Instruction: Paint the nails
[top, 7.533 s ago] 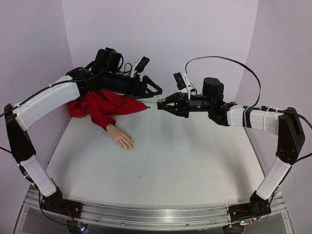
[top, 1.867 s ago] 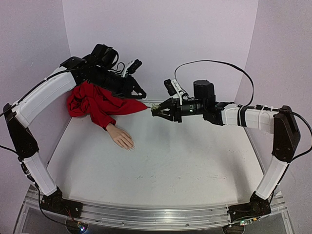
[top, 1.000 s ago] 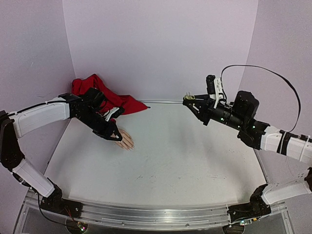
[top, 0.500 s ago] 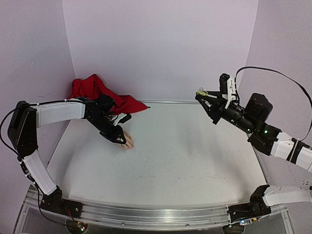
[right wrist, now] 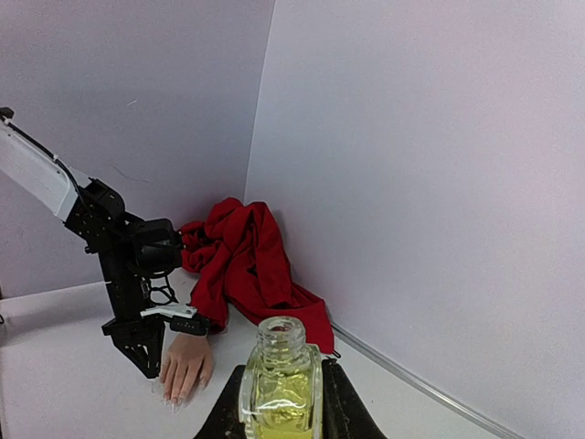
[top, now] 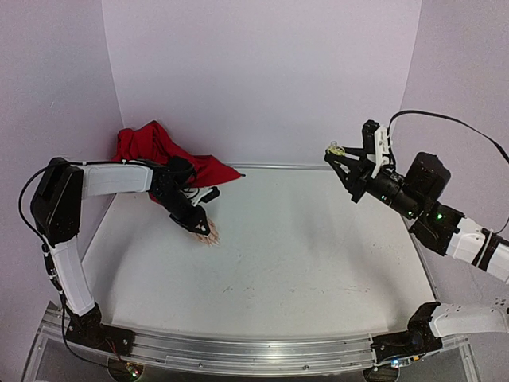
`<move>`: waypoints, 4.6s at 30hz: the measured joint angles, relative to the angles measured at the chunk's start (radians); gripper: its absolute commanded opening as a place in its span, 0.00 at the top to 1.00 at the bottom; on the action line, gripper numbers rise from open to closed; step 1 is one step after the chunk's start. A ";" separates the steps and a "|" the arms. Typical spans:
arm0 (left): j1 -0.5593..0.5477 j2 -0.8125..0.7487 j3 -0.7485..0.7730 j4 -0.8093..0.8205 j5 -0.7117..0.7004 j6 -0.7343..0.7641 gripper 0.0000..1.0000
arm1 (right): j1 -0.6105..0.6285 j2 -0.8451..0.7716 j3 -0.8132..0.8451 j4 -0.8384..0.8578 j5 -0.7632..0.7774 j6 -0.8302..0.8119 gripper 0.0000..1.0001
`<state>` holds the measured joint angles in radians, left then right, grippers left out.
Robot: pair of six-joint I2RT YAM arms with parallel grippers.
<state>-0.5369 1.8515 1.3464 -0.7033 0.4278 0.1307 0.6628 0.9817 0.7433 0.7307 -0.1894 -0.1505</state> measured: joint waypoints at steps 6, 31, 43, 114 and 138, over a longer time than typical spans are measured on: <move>0.009 0.026 0.000 0.024 0.004 0.002 1.00 | 0.000 0.000 0.000 0.000 -0.001 -0.011 1.00; 0.038 0.066 0.001 0.058 0.003 0.004 1.00 | 0.000 0.001 0.000 -0.002 -0.005 -0.022 1.00; 0.050 0.069 0.022 0.059 0.006 0.004 1.00 | 0.000 0.013 0.000 -0.002 -0.016 -0.025 1.00; 0.060 0.140 0.039 0.061 0.063 -0.001 1.00 | 0.000 0.043 0.000 -0.003 -0.049 -0.033 1.00; 0.060 0.153 0.041 0.076 0.076 -0.008 1.00 | 0.000 0.043 0.000 -0.003 -0.055 -0.033 1.00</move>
<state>-0.4767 2.0048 1.3872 -0.6270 0.5037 0.1230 0.6628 1.0252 0.7433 0.7280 -0.2440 -0.1833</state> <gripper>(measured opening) 0.155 0.215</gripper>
